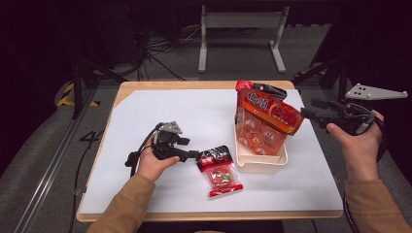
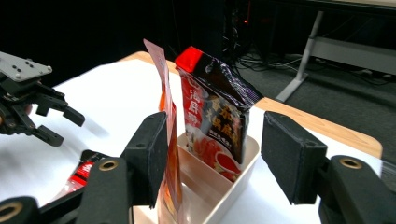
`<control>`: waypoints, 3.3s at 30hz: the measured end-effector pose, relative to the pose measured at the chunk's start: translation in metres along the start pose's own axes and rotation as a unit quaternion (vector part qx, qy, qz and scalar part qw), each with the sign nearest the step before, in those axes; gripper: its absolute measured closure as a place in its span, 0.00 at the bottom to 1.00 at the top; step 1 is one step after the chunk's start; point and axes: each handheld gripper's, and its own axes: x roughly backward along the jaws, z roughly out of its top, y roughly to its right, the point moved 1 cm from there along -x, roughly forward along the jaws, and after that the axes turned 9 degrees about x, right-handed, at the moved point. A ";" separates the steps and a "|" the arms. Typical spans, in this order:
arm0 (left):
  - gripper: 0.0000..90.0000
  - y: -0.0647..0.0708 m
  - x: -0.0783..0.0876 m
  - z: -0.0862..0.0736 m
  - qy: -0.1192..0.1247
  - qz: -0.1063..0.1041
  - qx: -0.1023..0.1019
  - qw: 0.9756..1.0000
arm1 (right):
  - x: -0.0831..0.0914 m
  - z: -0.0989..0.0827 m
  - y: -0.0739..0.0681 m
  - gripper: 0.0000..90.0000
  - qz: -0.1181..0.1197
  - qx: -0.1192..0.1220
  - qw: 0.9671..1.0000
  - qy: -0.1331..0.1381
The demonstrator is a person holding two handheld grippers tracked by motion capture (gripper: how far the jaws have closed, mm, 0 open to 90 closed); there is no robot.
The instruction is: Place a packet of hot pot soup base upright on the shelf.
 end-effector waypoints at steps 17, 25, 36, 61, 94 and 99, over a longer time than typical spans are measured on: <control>0.39 0.002 -0.035 -0.003 -0.043 -0.002 0.007 0.999 | 0.003 -0.007 0.002 0.45 -0.005 0.000 1.000 -0.007; 0.44 0.001 -0.046 -0.006 -0.057 -0.024 0.013 0.998 | 0.002 -0.011 0.003 0.45 -0.003 -0.004 1.000 -0.006; 0.51 -0.002 -0.056 -0.009 -0.068 -0.058 0.033 0.995 | 0.000 -0.015 0.002 0.45 0.000 -0.008 1.000 -0.007; 1.00 0.011 -0.041 -0.006 -0.041 -0.045 -0.015 0.998 | -0.003 -0.025 0.004 0.45 0.004 -0.023 1.000 -0.004; 1.00 0.070 0.076 0.029 0.035 -0.024 -0.152 0.987 | 0.003 -0.060 0.018 0.46 -0.008 -0.046 0.999 -0.019; 1.00 0.074 0.088 0.029 0.037 -0.019 -0.152 0.987 | -0.003 -0.070 0.015 0.46 -0.006 -0.048 0.999 -0.014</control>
